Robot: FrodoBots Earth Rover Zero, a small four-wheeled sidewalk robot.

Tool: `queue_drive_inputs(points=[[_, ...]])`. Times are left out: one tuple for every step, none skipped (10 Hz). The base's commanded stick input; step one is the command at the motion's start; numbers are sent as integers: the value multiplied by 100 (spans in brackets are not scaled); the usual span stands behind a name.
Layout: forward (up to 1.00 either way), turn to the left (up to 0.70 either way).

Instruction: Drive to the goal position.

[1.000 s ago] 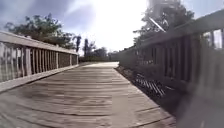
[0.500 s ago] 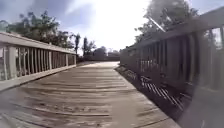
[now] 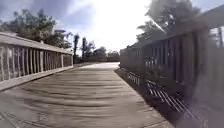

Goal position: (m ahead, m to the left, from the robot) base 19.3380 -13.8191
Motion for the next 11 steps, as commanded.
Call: queue_drive_inputs(points=[[85, 34], [85, 34], [85, 18], [85, 4], [85, 0], [85, 0], [85, 0], [85, 0], [85, 0], [85, 0], [85, 0]])
